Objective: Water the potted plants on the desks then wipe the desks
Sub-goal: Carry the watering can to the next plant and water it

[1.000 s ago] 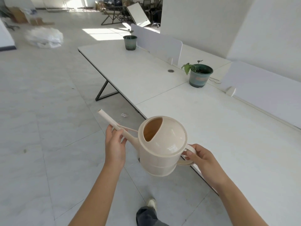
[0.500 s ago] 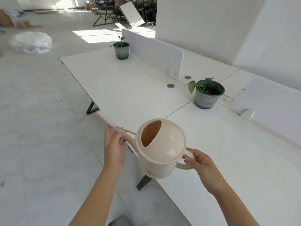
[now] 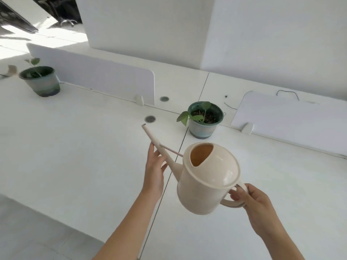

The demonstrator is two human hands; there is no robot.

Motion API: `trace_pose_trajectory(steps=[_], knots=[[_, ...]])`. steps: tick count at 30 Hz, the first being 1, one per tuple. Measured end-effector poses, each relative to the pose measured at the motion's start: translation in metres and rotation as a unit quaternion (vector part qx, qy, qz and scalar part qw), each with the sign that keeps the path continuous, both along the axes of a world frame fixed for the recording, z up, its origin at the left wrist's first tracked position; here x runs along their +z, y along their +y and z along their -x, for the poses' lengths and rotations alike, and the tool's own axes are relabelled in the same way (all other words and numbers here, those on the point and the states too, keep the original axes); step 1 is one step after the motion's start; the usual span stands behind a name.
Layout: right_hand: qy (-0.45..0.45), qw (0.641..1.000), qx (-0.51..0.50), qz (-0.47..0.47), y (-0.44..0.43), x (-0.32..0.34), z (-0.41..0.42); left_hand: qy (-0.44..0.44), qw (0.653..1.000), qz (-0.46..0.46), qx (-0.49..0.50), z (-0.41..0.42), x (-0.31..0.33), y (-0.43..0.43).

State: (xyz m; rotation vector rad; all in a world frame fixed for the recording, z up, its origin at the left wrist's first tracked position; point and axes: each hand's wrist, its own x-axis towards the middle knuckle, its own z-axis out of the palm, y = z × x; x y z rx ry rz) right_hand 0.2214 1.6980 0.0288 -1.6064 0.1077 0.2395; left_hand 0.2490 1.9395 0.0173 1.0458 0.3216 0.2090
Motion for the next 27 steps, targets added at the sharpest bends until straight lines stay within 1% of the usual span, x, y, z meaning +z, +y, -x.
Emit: trace_pose_trajectory(steps=[2, 3, 6, 9, 12, 18, 23, 27], knots=[[0.004, 0.998, -0.063, -0.006, 0.009, 0.003, -0.005, 0.013, 0.998, -0.006, -0.061, -0.024, 0.001, 0.006], [0.002, 0.997, -0.080, -0.013, 0.013, 0.004, -0.007, 0.012, 0.996, -0.002, -0.086, -0.034, 0.001, 0.008], [0.006, 0.991, -0.133, -0.025, 0.026, 0.014, -0.008, -0.003, 0.991, 0.018, -0.130, -0.057, 0.006, 0.002], [-0.004, 0.983, -0.182, 0.002, 0.033, 0.024, -0.006, -0.001, 0.986, 0.016, -0.167, -0.074, 0.006, -0.008], [-0.009, 0.972, -0.234, 0.031, 0.034, 0.032, -0.011, 0.019, 0.977, -0.023, -0.211, -0.092, 0.004, -0.022], [-0.004, 0.960, -0.272, 0.064, 0.028, 0.040, -0.030, 0.055, 0.969, -0.028, -0.241, -0.123, 0.007, -0.046], [-0.003, 0.951, -0.298, 0.083, 0.028, 0.042, -0.049, 0.076, 0.967, -0.034, -0.239, -0.145, 0.003, -0.055], [-0.009, 0.949, -0.301, 0.094, 0.029, 0.048, -0.062, 0.083, 0.969, -0.030, -0.230, -0.157, 0.003, -0.059]])
